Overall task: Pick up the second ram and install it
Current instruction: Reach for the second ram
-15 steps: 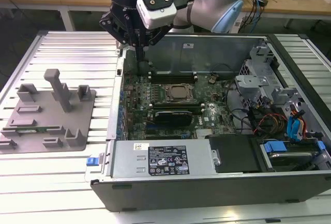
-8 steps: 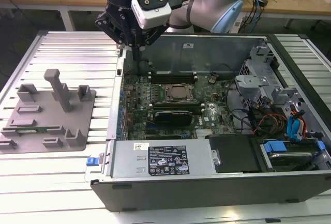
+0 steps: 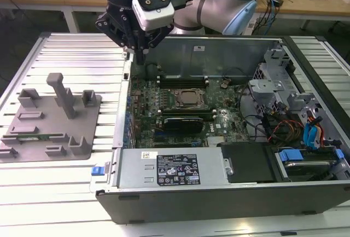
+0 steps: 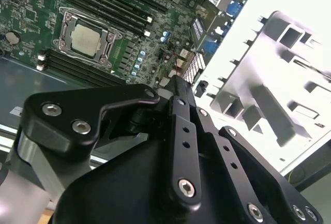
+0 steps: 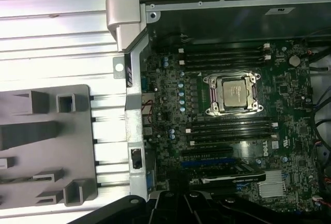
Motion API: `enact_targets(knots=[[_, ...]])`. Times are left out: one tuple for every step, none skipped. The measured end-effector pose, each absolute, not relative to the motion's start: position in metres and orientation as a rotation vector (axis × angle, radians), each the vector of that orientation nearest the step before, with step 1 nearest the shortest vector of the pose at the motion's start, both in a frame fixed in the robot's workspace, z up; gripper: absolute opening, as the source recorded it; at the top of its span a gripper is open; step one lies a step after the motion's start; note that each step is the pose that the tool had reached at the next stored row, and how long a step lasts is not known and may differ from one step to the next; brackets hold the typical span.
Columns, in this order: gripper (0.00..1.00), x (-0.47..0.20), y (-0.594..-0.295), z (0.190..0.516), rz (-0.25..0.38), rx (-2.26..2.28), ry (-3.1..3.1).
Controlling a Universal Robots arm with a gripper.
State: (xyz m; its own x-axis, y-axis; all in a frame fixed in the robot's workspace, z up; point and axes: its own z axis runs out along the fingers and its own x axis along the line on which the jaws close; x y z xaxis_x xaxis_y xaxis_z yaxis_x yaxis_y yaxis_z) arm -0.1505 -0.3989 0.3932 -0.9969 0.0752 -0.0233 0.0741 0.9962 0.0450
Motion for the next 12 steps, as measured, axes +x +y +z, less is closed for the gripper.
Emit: enact_targets(knots=[[0.08, -0.1518, -0.3989, 0.3932, 0.069, 0.117, 3.114], [0.08, -0.1531, -0.3988, 0.3932, 0.069, 0.117, 3.114], [0.08, -0.1536, -0.3988, 0.3932, 0.069, 0.117, 3.114], [0.08, -0.1541, -0.3988, 0.3932, 0.069, 0.117, 3.114], [0.08, -0.1548, -0.3989, 0.3932, 0.069, 0.117, 3.114], [0.08, -0.1556, -0.3989, 0.3932, 0.069, 0.117, 3.114], [0.08, -0.1562, -0.3988, 0.3932, 0.069, 0.117, 3.114], [0.08, -0.1574, -0.3988, 0.3932, 0.069, 0.117, 3.114], [0.08, -0.1593, -0.3989, 0.3932, 0.069, 0.117, 3.114], [0.08, -0.1602, -0.3989, 0.3932, 0.069, 0.117, 3.114], [0.08, -0.1609, -0.3989, 0.3932, 0.069, 0.117, 3.114], [0.08, -0.1618, -0.3988, 0.3931, 0.069, 0.117, 3.114]])
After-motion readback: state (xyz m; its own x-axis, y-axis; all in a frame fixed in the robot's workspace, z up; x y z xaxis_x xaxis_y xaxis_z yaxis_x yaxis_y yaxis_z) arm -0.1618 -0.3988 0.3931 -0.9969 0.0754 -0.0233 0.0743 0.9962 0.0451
